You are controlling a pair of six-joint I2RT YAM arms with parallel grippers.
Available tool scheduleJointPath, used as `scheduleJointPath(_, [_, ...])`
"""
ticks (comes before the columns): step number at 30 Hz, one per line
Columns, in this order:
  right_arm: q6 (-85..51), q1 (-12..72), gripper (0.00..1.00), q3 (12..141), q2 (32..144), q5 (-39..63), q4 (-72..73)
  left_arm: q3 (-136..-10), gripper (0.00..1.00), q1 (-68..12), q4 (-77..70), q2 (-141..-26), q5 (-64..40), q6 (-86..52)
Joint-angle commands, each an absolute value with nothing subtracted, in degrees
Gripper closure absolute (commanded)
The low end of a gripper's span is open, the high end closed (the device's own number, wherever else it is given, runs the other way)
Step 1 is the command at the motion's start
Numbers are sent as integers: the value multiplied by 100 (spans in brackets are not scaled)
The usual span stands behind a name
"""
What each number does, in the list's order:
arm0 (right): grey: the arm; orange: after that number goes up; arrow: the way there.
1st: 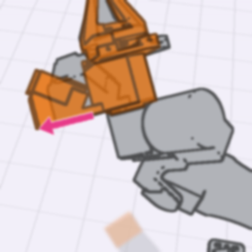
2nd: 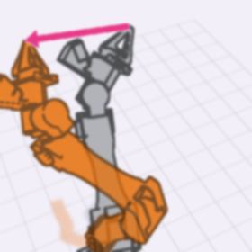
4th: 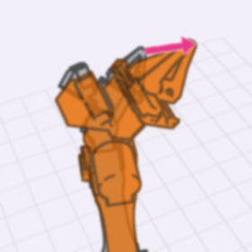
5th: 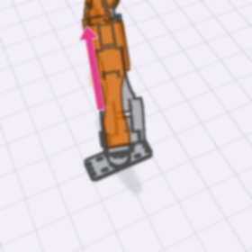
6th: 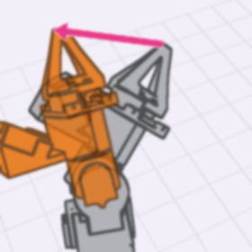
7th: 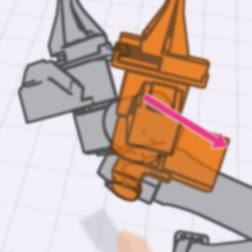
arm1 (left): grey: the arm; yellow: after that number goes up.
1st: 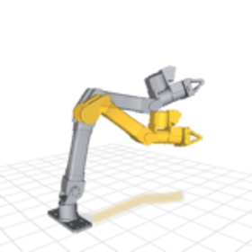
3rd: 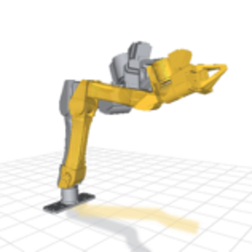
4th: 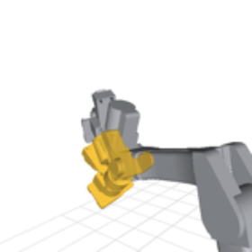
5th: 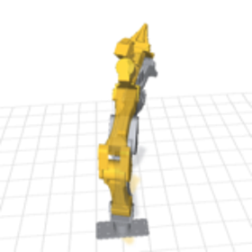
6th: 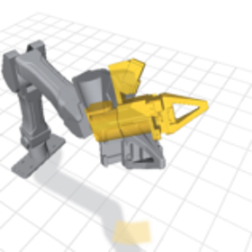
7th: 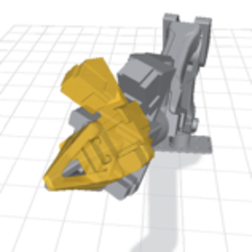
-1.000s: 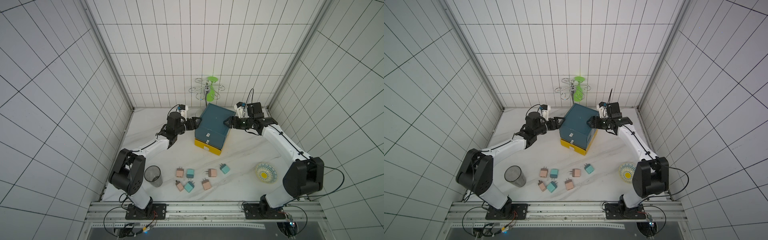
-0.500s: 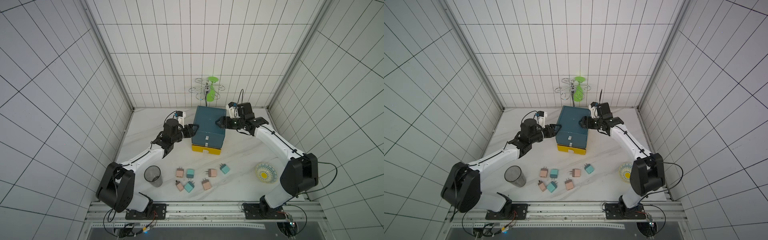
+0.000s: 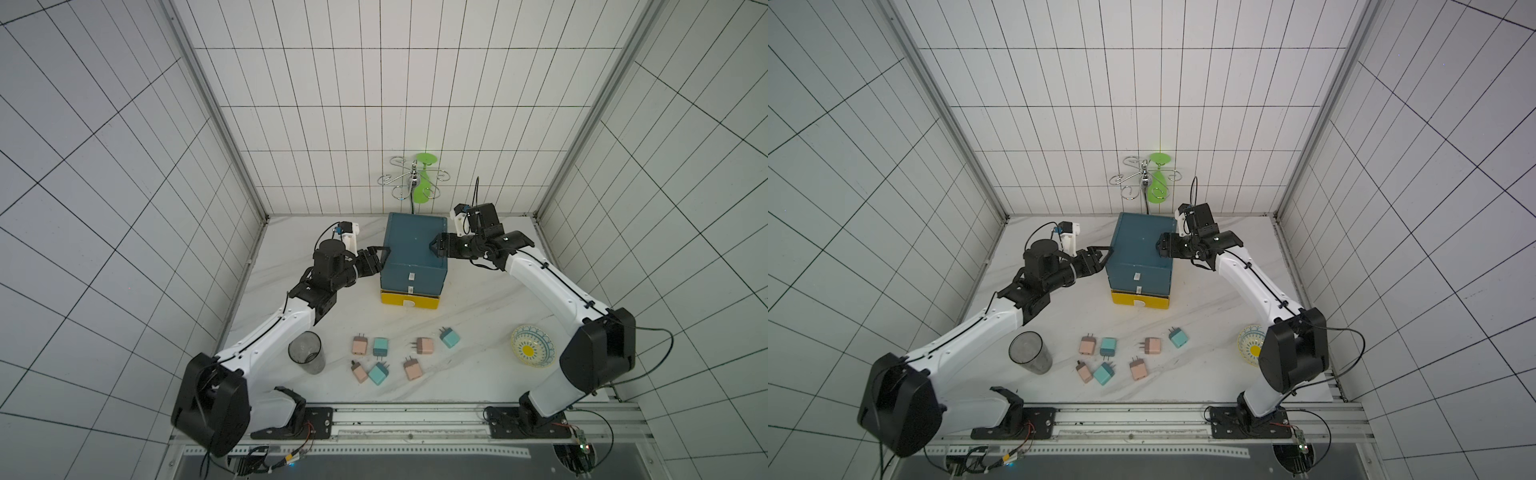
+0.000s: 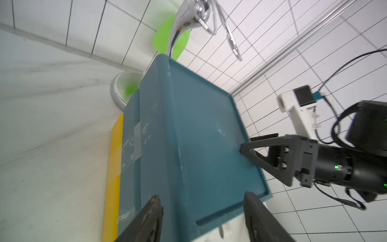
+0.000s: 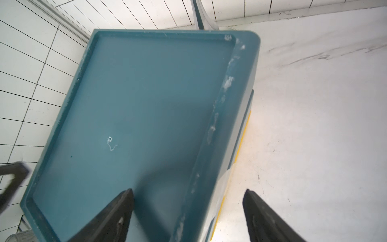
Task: Place the plugs into the drawer by color
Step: Open the drawer in the storage box.
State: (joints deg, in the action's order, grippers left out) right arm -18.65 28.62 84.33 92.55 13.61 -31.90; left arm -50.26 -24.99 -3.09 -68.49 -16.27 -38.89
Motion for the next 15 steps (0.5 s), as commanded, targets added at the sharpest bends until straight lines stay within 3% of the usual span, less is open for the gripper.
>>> scheduleJointPath(1, [-1604, 2823, 15, 8794, 9350, 1516, -4143, -4670, 1, -2526, -245, -5827, -1326, -4084])
scheduleJointPath(7, [-1929, 2847, 13, 8039, 8633, 1704, -3469, -3135, 3, -2631, -1949, -4877, -1986, -5544])
scheduleJointPath(8, [-1983, 2839, 13, 7956, 8584, 1749, -3385, -3132, 10, -2768, -1713, -4794, -1888, -5559])
scheduleJointPath(10, [-2000, 2828, 14, 7921, 8665, 1914, -3301, -3140, 36, -3256, -1167, -4701, -1412, -5441])
scheduleJointPath(12, [-2000, 2828, 16, 7951, 8844, 2086, -3187, -2829, 40, -3627, -1294, -4681, -717, -5640])
scheduleJointPath(15, [-2013, 2830, 19, 8050, 9131, 2274, -3118, -2375, 42, -3788, -2195, -5076, -549, -5982])
